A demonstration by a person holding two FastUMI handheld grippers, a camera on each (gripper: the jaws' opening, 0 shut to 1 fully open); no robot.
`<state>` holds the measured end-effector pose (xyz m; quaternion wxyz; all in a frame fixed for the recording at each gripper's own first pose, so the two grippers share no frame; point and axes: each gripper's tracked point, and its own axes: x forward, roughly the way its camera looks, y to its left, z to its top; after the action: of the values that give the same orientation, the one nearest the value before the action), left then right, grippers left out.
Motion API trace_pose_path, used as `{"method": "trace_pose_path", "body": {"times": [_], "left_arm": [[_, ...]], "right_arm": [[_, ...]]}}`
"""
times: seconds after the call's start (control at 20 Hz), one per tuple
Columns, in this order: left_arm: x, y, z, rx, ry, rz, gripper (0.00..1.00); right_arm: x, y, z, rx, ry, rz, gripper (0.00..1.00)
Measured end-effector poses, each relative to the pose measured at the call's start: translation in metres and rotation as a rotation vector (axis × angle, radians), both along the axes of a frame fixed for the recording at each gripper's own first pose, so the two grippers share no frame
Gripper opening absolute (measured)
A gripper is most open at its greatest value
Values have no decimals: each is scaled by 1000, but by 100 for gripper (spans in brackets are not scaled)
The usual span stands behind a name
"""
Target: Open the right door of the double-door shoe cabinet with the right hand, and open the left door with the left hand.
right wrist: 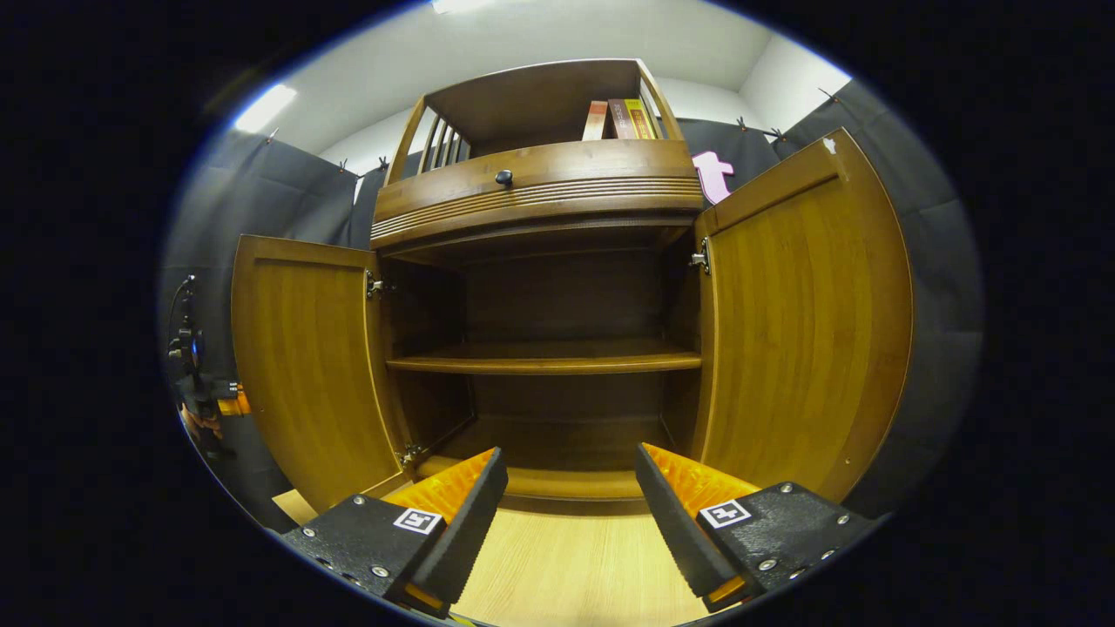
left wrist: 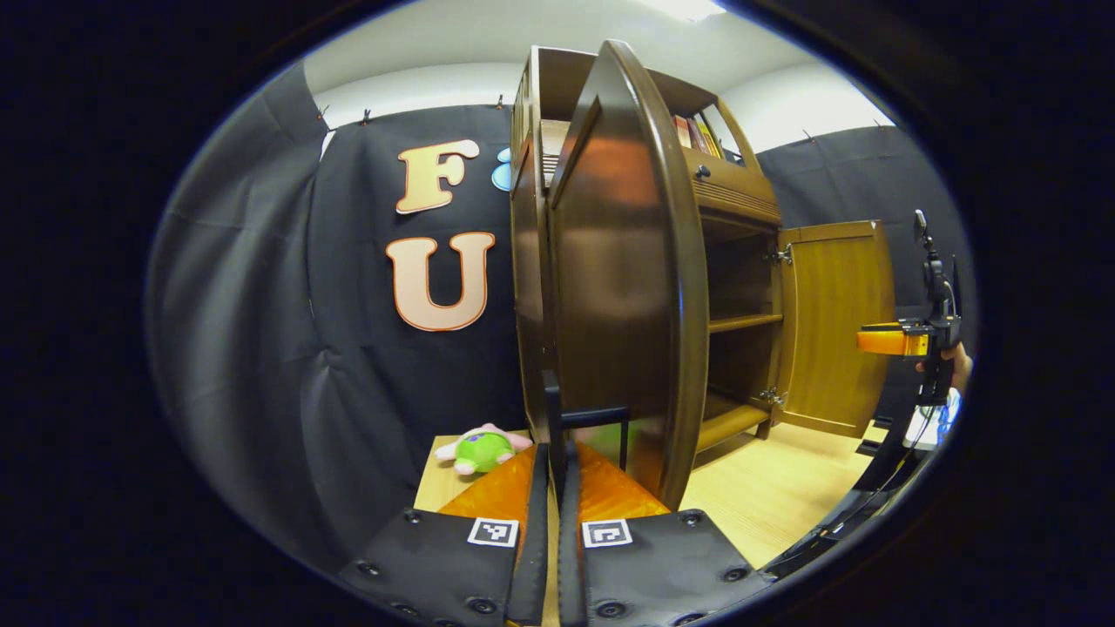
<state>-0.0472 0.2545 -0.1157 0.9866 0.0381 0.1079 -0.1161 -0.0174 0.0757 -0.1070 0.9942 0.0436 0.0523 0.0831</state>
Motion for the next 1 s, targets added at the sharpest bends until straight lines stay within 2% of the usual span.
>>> {"method": "trace_pose_path", "body": {"times": [0.05, 0.2, 0.25, 0.3, 0.45, 0.5, 0.55, 0.7, 0.75, 0.8, 0.95, 1.0], "left_arm": [[2, -1, -1, 1, -1, -22, 20], [-18, 2, -12, 63, 43, -22, 20], [-31, 5, -12, 84, 42, -11, 17], [-45, 7, -10, 79, 46, 6, 9], [-81, -4, 18, 20, -1, 71, 9], [-89, -12, 31, 29, -32, 89, 14], [-92, -26, 47, 45, -71, 94, 15], [-86, -83, 97, -36, -177, 85, 15], [-74, -92, 102, -50, -193, 109, 15], [-63, -101, 109, -48, -210, 137, 19], [-33, -144, 115, -92, -234, 183, 15], [-23, -155, 111, -90, -232, 204, 17]], "right_arm": [[-1, 2, 1, 0, 2, 2, 92], [-1, 3, 0, -18, 7, -18, 92], [0, 5, -4, -23, 18, -25, 92], [0, 7, -6, -26, 22, -26, 92], [8, 19, -6, -34, 11, -18, 92], [13, 23, -3, -31, -1, -13, 92], [18, 28, 4, -22, -20, -4, 92], [23, 44, 26, 8, -82, 41, 92], [22, 44, 31, 4, -93, 52, 92], [19, 40, 37, -5, -106, 51, 92], [10, 18, 50, -24, -131, 20, 92], [5, 11, 52, -20, -128, 16, 92]]}}
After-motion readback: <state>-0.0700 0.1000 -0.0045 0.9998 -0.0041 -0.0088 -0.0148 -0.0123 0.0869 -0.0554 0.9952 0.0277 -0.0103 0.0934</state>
